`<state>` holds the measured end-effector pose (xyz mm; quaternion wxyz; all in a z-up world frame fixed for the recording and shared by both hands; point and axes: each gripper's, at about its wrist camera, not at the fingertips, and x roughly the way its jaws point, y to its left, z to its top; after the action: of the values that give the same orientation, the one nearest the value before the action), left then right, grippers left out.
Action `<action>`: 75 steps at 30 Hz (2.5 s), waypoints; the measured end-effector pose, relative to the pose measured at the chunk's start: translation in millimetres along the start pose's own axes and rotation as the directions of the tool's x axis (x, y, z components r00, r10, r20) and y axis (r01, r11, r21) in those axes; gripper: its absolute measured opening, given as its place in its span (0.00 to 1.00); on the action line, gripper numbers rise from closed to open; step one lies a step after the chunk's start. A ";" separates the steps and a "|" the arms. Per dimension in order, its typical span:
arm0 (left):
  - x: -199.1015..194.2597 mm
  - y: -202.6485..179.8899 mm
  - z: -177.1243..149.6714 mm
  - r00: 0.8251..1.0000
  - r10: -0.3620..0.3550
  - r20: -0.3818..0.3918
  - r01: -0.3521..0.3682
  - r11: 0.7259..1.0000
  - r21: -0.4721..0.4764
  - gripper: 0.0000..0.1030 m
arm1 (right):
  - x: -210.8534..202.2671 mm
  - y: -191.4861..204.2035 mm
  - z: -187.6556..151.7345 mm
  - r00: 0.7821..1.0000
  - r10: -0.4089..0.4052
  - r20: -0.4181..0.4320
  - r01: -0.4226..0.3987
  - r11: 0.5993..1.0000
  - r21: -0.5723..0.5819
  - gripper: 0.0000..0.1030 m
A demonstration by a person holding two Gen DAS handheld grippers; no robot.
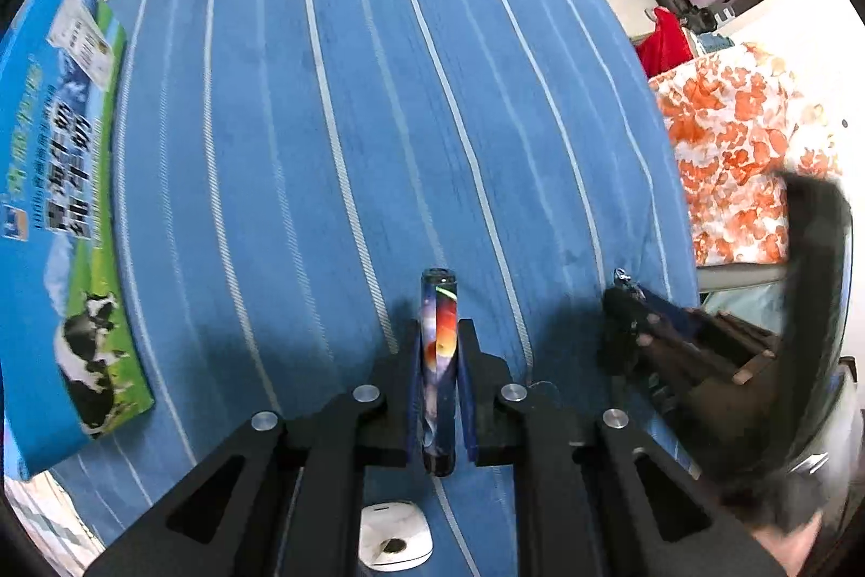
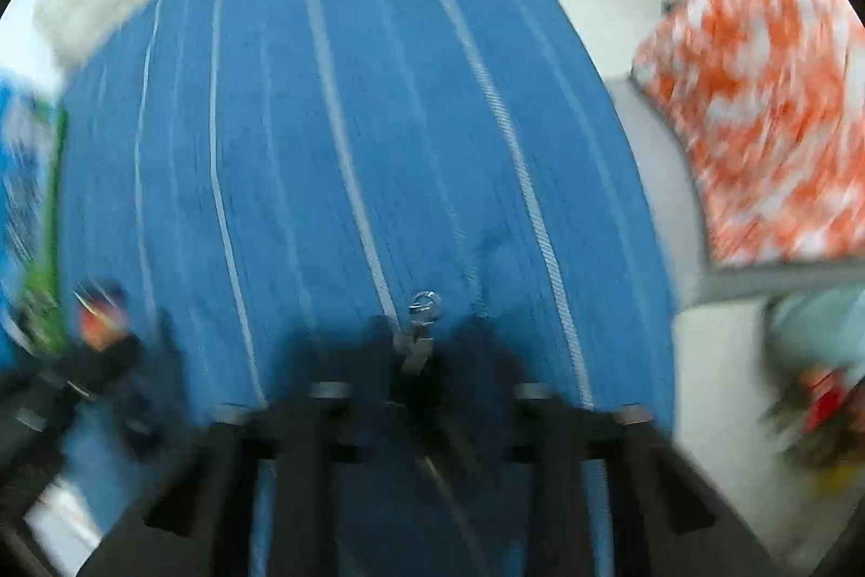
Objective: Organize rigid objects
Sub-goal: 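Grasp the colourful lighter with the left tool while the right tool grasps the car key, then carry the lighter and car key into the blue box and release both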
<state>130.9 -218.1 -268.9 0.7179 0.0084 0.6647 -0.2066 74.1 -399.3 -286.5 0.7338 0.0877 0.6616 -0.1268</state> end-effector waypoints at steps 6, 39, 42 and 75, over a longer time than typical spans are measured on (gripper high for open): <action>-24.5 -0.4 -6.5 0.999 -0.031 0.044 0.031 0.999 0.011 0.10 | -13.8 15.3 -15.9 0.999 0.022 0.043 -0.021 1.000 -0.022 0.10; -242.1 229.3 -77.6 0.916 0.153 0.372 -0.086 0.978 -0.188 0.10 | -232.2 321.5 -71.9 0.884 0.349 0.310 -0.234 0.906 -0.352 0.08; -239.9 252.1 -79.7 0.917 0.166 0.363 -0.092 0.973 -0.213 0.10 | -221.0 343.4 -73.0 0.896 0.331 0.296 -0.218 0.908 -0.357 0.08; -113.6 381.0 -51.9 0.990 0.135 0.034 -0.114 0.925 -0.361 0.34 | -48.4 393.8 -35.0 0.997 0.081 0.001 -0.076 0.944 -0.321 0.16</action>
<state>195.3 177.6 -266.1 0.7382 -0.0865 0.6680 -0.0361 155.4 -10.5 -257.6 0.7473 -0.0073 0.6643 0.0112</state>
